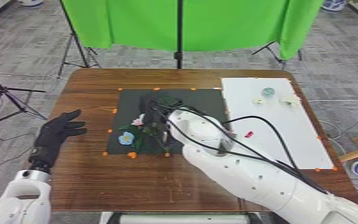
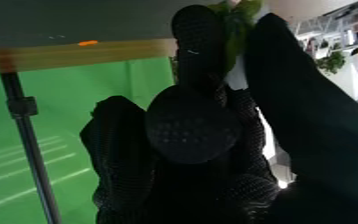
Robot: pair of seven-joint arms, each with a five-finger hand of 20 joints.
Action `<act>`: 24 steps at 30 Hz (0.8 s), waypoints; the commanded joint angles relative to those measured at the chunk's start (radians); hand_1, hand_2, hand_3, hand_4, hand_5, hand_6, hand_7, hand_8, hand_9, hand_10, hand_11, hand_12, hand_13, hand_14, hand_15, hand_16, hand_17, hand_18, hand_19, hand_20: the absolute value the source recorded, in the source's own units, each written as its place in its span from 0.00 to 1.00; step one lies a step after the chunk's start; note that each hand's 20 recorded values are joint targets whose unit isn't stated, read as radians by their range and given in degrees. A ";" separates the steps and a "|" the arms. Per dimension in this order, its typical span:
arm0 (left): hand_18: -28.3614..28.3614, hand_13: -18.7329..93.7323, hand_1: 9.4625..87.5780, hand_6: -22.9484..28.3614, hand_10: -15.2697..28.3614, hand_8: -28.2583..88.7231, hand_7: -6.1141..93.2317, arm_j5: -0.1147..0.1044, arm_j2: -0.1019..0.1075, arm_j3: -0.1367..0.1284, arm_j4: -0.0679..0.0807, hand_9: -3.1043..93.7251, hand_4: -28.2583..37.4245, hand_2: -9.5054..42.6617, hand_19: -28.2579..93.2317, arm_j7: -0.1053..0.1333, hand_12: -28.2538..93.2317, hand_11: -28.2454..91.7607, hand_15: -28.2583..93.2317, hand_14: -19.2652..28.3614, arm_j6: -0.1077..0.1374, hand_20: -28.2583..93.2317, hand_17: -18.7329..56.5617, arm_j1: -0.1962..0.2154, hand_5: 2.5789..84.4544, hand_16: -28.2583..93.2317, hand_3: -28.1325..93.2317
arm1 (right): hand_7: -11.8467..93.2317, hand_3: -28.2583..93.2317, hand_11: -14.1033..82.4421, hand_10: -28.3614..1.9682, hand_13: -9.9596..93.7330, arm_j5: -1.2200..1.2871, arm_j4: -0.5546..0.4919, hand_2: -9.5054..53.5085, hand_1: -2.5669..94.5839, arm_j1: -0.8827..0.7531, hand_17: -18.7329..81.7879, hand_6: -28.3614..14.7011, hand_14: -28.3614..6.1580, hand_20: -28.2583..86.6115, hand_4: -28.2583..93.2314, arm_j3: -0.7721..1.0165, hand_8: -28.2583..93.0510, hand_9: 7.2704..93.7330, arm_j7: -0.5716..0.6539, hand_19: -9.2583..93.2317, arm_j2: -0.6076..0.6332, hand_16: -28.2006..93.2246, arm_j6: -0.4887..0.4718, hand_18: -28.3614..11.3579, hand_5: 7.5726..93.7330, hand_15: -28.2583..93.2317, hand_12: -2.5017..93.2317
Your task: Arrange flowers
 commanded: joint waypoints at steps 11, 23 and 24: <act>0.74 0.54 0.15 0.55 0.69 0.19 0.19 0.008 -0.010 -0.013 -0.004 0.51 0.00 0.53 0.33 -0.013 0.33 0.43 0.48 0.83 -0.016 0.37 0.34 0.021 0.48 0.21 0.72 | 0.31 0.80 0.42 0.56 0.93 -0.030 -0.025 0.00 0.46 -0.005 0.80 0.70 0.76 0.78 0.09 0.015 0.15 0.78 -0.008 1.00 0.054 0.54 -0.065 0.35 0.66 0.77 0.35; 0.74 0.54 0.15 0.55 0.69 0.19 0.19 0.010 -0.009 -0.031 -0.021 0.51 0.00 0.53 0.33 -0.017 0.33 0.43 0.48 0.83 -0.009 0.37 0.33 0.047 0.48 0.21 0.72 | 0.29 0.79 0.44 0.51 0.92 -0.018 -0.166 0.00 0.43 0.053 0.78 0.69 0.74 0.78 0.09 0.109 0.16 0.75 0.030 1.00 0.167 0.54 0.002 0.34 0.61 0.77 0.34; 0.74 0.54 0.15 0.55 0.69 0.19 0.19 0.009 -0.008 -0.032 -0.023 0.51 0.00 0.53 0.33 -0.018 0.33 0.43 0.48 0.83 -0.007 0.37 0.33 0.050 0.48 0.21 0.72 | 0.28 0.79 0.44 0.51 0.91 -0.025 -0.182 0.00 0.43 0.058 0.78 0.69 0.73 0.78 0.09 0.130 0.16 0.75 0.036 1.00 0.190 0.54 0.033 0.33 0.60 0.77 0.34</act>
